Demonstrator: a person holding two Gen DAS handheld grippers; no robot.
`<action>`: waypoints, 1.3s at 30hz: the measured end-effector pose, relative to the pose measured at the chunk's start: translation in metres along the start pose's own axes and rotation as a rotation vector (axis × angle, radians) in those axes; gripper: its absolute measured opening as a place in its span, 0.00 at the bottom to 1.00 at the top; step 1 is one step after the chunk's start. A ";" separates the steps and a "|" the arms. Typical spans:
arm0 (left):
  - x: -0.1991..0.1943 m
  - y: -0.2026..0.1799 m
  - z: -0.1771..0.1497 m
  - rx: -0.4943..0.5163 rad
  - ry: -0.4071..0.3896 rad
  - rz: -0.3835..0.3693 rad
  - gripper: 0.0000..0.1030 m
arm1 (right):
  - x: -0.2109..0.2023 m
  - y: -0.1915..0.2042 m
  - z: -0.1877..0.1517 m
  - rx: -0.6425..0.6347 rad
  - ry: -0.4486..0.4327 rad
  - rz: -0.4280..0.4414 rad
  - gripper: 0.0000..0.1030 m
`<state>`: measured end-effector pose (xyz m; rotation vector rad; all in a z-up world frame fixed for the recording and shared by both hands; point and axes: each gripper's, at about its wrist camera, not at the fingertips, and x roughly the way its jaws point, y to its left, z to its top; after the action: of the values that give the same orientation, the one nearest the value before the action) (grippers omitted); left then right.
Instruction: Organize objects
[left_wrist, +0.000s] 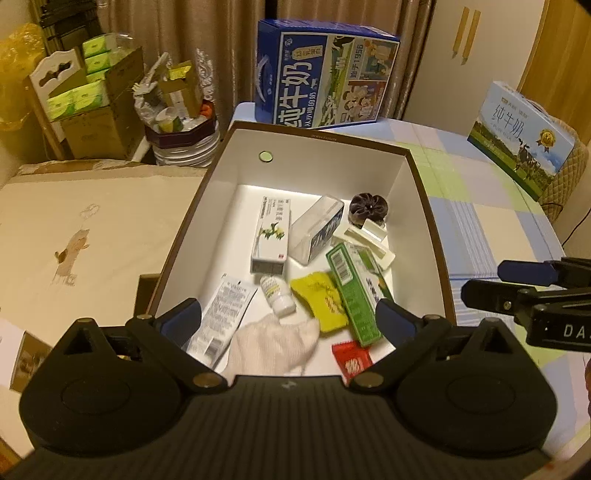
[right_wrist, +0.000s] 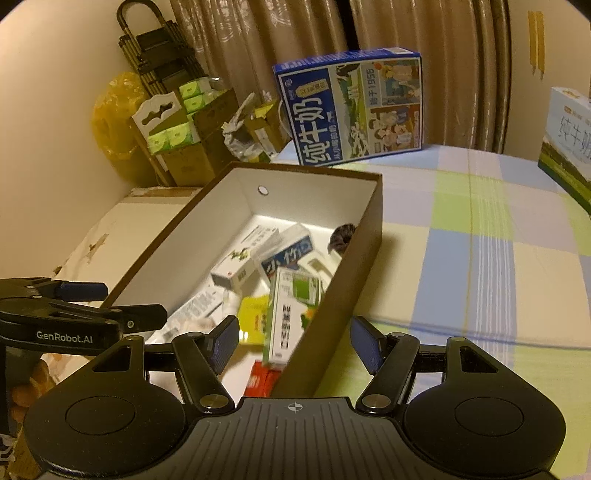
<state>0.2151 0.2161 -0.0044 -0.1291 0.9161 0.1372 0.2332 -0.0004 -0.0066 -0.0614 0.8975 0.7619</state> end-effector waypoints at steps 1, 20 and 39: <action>-0.004 -0.001 -0.003 -0.002 -0.002 0.004 0.96 | -0.003 -0.001 -0.003 0.001 0.003 0.003 0.62; -0.063 -0.096 -0.088 -0.049 0.021 -0.011 0.96 | -0.106 -0.056 -0.083 0.042 0.048 0.007 0.62; -0.090 -0.195 -0.147 0.002 0.055 -0.055 0.96 | -0.188 -0.117 -0.160 0.109 0.069 -0.089 0.62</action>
<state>0.0795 -0.0064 -0.0108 -0.1571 0.9667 0.0818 0.1245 -0.2514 -0.0026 -0.0312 0.9943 0.6299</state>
